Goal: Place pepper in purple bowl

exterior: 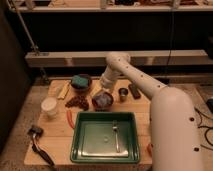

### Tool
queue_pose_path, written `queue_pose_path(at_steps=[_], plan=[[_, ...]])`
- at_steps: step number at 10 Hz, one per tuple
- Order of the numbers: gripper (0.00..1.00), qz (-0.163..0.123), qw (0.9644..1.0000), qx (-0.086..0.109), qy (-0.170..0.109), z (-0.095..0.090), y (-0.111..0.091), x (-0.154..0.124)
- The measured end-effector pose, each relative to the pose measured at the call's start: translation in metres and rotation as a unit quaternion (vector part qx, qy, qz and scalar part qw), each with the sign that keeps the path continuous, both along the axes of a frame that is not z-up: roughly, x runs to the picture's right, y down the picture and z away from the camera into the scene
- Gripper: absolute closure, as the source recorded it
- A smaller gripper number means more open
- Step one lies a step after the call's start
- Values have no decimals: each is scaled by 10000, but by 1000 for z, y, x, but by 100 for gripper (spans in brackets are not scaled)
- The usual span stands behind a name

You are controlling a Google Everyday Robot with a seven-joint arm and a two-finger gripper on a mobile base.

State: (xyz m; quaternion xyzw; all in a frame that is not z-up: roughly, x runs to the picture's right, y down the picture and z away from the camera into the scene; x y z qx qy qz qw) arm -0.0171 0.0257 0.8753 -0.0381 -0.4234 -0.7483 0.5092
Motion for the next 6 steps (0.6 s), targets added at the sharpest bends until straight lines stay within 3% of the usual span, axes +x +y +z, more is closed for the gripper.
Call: queue_pose_path(at_steps=[4, 6], plan=[[20, -33, 9999, 129, -14, -5, -4, -3], [20, -104, 9991, 393, -101, -29, -20, -22]])
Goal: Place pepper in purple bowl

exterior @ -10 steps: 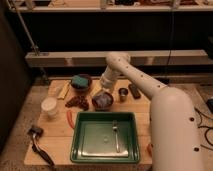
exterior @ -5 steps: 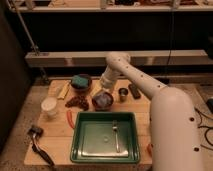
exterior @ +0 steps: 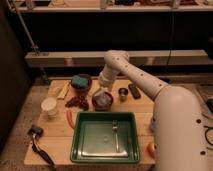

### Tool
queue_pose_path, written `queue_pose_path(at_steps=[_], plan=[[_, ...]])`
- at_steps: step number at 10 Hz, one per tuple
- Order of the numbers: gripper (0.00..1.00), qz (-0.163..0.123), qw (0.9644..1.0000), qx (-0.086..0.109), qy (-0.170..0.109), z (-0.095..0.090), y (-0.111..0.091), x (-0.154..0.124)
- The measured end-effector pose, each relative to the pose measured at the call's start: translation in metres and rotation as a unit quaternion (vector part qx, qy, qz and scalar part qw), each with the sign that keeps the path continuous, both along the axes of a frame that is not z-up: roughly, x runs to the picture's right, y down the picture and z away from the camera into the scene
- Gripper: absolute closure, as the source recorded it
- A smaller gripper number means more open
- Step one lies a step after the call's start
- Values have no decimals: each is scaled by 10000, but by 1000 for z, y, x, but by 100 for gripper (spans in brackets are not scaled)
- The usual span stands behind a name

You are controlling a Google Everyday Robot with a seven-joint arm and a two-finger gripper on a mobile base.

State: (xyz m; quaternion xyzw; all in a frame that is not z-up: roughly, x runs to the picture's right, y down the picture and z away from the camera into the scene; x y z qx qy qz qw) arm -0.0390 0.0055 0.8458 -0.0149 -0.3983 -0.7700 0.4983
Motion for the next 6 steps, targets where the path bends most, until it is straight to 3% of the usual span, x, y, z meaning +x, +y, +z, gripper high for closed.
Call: queue_pose_path(at_steps=[3, 6], plan=[[20, -290, 9990, 350, -45, -49, -31, -56], [20, -570, 9972, 483, 99, -70, -35, -89]])
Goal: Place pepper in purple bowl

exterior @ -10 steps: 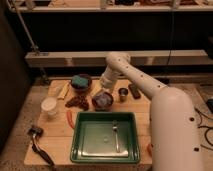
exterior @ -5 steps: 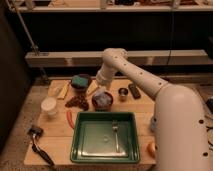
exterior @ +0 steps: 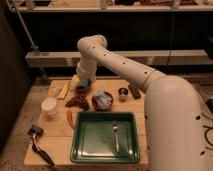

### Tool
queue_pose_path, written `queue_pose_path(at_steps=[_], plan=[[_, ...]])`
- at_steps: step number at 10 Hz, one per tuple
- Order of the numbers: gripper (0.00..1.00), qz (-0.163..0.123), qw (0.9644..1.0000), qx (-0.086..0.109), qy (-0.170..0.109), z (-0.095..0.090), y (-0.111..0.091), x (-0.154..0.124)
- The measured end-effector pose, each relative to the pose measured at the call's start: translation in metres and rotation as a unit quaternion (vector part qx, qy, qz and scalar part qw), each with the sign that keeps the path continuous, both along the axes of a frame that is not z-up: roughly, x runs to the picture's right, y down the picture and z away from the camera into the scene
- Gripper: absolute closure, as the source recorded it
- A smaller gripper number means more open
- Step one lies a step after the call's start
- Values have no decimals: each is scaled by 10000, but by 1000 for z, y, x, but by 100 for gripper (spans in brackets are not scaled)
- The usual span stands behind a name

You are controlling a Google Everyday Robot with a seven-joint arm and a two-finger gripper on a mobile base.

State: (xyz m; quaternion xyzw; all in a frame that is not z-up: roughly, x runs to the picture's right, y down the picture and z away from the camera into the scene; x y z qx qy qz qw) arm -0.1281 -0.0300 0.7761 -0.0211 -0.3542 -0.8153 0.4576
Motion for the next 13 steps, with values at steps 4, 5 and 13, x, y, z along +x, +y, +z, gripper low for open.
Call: queue_pose_path(at_steps=[4, 5, 13], plan=[[20, -14, 10000, 0, 4, 0, 1, -1], [20, -25, 10000, 19, 4, 0, 2, 0], [20, -911, 9958, 53, 22, -8, 134, -58]])
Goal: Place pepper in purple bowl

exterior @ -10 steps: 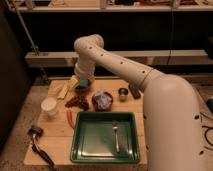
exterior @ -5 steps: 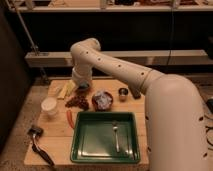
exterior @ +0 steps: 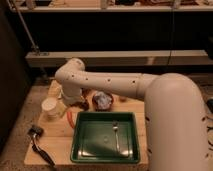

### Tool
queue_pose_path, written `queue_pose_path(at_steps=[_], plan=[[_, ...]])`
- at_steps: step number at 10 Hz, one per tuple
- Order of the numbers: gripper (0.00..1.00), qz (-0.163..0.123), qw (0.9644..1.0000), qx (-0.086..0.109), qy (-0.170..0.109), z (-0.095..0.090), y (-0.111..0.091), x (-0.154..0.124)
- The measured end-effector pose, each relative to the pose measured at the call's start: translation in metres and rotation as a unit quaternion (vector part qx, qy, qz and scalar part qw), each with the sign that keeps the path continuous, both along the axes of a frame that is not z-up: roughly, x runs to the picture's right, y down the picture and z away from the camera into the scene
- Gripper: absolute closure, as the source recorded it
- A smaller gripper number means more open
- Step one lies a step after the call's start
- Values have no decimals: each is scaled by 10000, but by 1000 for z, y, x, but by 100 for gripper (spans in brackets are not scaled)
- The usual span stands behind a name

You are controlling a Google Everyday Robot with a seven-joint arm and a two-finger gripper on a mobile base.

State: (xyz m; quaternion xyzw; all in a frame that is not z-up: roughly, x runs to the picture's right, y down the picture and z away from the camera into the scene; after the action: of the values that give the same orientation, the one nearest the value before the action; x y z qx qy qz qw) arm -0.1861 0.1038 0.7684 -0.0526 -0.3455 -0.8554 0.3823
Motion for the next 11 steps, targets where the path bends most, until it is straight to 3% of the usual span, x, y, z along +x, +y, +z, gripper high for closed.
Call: queue_pose_path(at_steps=[5, 11], plan=[[20, -276, 9995, -166, -34, 27, 27, -34], [20, -38, 10000, -63, -36, 67, 41, -40]])
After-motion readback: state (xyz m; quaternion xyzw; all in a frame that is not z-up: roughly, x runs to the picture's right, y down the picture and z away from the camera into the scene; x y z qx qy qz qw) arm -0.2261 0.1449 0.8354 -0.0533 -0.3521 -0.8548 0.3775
